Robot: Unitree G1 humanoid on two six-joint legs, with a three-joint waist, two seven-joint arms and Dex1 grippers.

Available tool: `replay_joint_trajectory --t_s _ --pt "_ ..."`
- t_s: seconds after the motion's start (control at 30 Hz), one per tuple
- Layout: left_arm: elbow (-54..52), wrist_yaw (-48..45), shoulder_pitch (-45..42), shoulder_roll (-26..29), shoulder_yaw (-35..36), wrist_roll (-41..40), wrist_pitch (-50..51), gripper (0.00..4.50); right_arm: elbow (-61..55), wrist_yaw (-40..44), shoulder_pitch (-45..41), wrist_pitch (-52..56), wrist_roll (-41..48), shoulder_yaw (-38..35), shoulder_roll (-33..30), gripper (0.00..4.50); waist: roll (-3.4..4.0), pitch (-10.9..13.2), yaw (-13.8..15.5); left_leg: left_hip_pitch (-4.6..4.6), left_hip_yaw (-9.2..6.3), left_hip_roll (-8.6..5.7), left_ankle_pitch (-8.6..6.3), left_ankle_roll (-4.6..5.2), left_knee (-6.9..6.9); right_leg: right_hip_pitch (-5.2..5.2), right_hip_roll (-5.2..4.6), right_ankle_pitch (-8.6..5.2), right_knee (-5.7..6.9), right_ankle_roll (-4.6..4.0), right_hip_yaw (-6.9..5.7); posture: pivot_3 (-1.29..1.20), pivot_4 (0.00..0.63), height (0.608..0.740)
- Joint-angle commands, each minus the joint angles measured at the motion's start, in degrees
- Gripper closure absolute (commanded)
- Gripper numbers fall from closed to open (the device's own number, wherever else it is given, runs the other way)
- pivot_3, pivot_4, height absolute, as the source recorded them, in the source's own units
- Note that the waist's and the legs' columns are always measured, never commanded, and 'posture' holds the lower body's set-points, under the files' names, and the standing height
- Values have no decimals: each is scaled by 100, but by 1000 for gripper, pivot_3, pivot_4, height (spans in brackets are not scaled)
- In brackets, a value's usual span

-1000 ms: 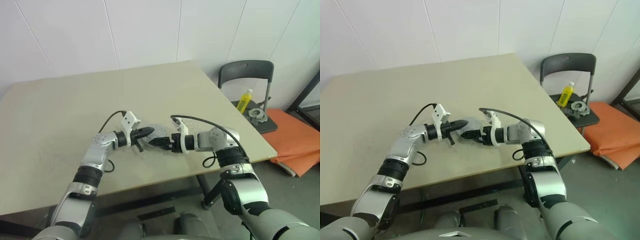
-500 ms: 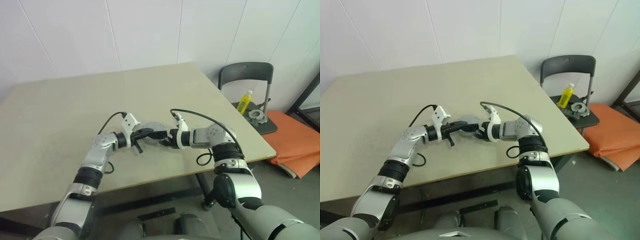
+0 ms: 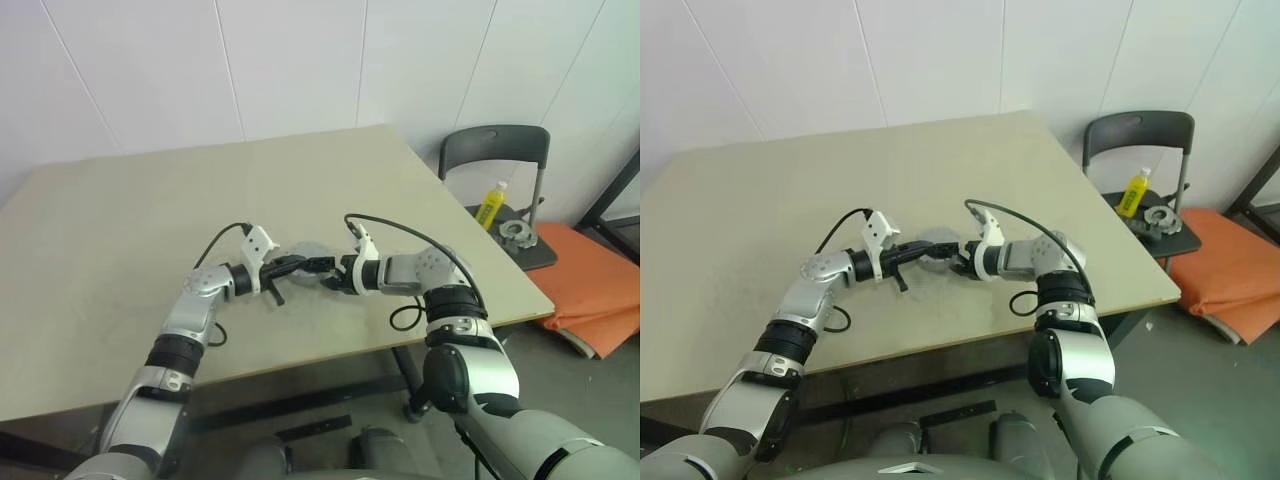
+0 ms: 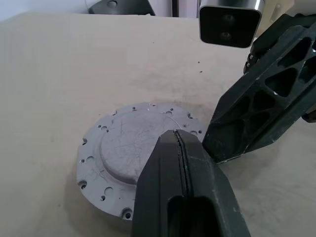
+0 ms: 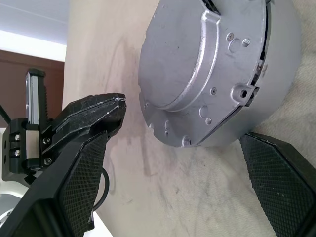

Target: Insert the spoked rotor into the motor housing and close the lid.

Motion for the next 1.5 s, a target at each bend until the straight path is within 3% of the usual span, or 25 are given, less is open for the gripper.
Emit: replay_joint_trajectory --t_s 0.03,0.5,0.67,0.87,1.23,1.5 --pt "-35 -45 -125 11 3 56 -144 4500 -7 -293 -146 -421 -150 -79 -99 17 0 0 0 0 0 0 0 0 0 0 0 0 0 0 0 0 0 740" --pt "33 -83 -119 -17 -49 171 -227 4500 321 -507 -305 -799 135 -492 1 17 0 0 -5 1 0 0 0 0 -1 0 0 0 -1 0 0 0 0 740" --pt "60 -97 -128 -18 -50 191 -250 4500 244 -406 -292 -813 188 -433 -2 1639 0 1 -1 -17 0 0 0 1 -1 -16 0 0 -2 0 0 0 0 740" --pt "104 -127 -145 -22 -50 218 -272 4500 379 -369 -279 -794 138 -321 -85 3253 2 0 -6 -21 12 1 -2 7 -29 -29 5 -5 -7 29 14 0 0 740" --pt "172 -129 -188 -79 16 173 -278 4500 413 -207 -226 -592 97 -183 -107 3253 2 0 -2 -15 15 1 -8 16 -17 -22 5 -17 -6 19 16 0 0 740" --pt "-424 237 -701 -471 1438 -1866 2015 4500 428 -144 -183 -619 66 -68 -82 3253 0 1 -45 -16 14 1 -8 16 -16 -22 7 -16 -5 22 17 0 0 740"
